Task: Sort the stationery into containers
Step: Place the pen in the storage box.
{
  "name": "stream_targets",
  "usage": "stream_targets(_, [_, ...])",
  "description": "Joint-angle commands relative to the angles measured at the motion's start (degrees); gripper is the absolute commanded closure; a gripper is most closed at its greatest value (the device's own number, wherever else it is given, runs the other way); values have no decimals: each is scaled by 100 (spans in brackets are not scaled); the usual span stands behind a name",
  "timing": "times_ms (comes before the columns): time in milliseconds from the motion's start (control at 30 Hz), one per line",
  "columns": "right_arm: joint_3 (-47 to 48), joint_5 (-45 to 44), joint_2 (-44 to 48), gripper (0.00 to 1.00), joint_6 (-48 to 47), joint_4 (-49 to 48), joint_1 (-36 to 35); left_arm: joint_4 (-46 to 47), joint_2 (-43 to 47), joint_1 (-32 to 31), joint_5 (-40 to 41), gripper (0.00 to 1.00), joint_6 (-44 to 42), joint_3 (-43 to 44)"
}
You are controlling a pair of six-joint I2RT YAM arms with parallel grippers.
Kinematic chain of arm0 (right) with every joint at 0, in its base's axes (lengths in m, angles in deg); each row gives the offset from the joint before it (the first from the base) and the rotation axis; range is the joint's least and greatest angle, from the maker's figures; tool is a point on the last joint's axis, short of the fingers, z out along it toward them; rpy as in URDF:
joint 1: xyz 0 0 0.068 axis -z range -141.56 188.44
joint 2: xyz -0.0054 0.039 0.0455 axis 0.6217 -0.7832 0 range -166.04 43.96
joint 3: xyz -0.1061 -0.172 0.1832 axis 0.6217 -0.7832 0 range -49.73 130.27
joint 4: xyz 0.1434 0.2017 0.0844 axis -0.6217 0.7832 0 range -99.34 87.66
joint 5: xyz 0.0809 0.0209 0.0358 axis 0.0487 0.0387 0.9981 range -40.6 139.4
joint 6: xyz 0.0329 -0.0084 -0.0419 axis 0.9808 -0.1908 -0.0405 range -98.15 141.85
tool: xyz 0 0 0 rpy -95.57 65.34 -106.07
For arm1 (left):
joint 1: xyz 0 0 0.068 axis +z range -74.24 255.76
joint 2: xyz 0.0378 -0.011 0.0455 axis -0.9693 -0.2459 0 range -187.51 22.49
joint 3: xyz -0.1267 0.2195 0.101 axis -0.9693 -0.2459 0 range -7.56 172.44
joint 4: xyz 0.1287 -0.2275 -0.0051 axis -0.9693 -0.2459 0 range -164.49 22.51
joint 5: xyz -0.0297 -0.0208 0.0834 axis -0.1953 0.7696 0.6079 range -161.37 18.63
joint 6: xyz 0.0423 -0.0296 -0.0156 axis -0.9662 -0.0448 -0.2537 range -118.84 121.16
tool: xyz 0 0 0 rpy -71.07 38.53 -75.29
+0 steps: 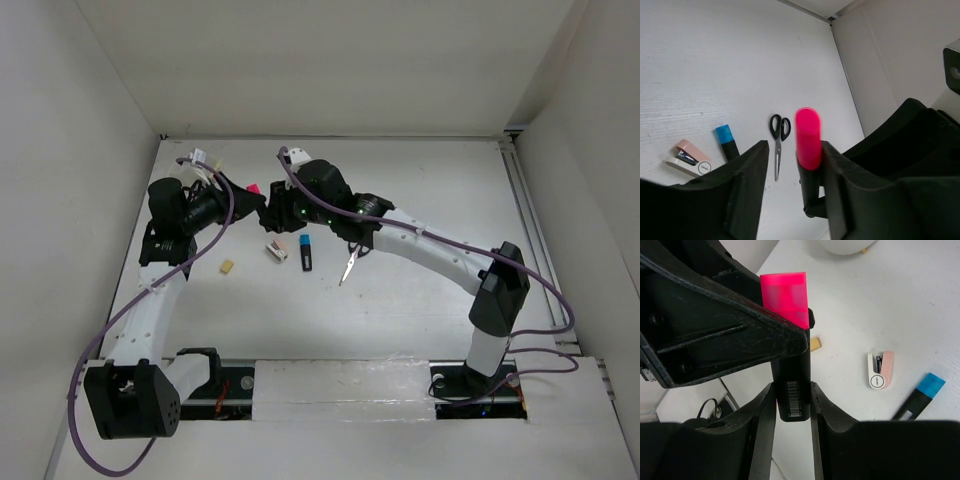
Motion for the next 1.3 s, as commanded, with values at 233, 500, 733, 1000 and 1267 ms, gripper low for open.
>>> stream_targets(233, [-177, 673, 251, 97, -63, -805, -74, 331, -134, -34, 64, 100, -33, 330])
stream_targets(500, [-1539, -109, 1226, 28, -318, -893, 119, 31, -432, -34, 3729, 100, -867, 1330])
stream_targets(733, [-2954, -232, 2588, 28, -442, -893, 304, 15, -2177, 299, 6695, 100, -1694, 2612])
stream_targets(1000, [-3992, -346, 4021, 28, -547, -559, 304, 637, -3447, 687, 7113, 100, -1983, 3169])
stream_targets(1267, [-4292, 40, 4453, 27, -494, -621, 304, 1060, -3808, 740, 7272, 100, -2099, 2897])
